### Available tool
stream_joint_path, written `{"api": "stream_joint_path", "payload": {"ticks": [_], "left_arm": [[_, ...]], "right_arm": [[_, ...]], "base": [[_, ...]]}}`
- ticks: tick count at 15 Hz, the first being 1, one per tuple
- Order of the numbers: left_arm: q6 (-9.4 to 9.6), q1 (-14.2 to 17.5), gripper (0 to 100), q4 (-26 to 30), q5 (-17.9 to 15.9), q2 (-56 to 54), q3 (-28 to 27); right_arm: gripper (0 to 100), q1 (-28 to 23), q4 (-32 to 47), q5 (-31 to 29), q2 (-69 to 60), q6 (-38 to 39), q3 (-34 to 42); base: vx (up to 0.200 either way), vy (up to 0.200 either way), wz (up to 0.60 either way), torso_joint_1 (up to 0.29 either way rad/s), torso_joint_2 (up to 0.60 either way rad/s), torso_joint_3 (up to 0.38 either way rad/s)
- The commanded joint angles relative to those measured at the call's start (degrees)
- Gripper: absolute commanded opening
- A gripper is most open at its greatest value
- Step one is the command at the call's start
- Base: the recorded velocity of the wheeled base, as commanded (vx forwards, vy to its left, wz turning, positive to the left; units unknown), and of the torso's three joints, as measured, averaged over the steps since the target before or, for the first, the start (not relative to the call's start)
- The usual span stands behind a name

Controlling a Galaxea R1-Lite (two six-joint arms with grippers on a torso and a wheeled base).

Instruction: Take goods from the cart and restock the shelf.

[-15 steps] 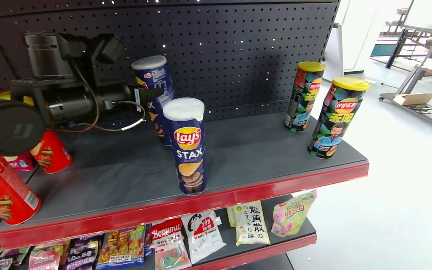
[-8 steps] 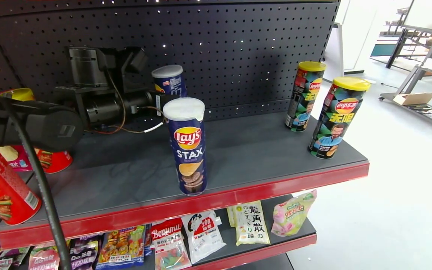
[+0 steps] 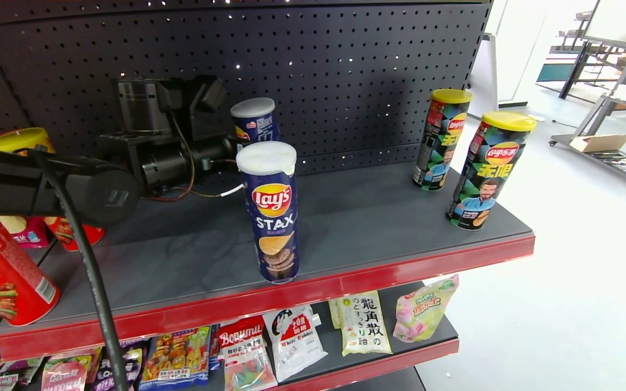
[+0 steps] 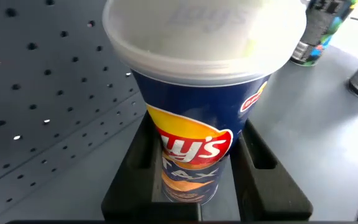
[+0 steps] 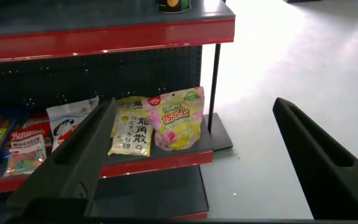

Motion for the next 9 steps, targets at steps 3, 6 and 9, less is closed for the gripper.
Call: {"api": "stream_joint_path", "payload": {"ticks": [3, 6, 9], "left_arm": [[1.75, -0.04, 0, -2.11, -0.02, 0.66, 0.27], [2.46, -0.04, 0, -2.11, -0.02, 0.66, 0.35], [2.55, -0.04, 0, -2.03, 0.07, 0.66, 1.32]], "right_arm": [[100, 0.01, -0.01, 0.02, 0.02, -0.03, 0.01], [100, 0.01, -0.01, 0.02, 0.02, -0.03, 0.01], [100, 0.01, -0.01, 0.02, 0.02, -0.03, 0.1]], "base": [[0.0, 0.0, 0.0, 0.0, 0.0, 0.0], [0.0, 0.0, 0.0, 0.0, 0.0, 0.0], [0.0, 0.0, 0.0, 0.0, 0.0, 0.0]]}}
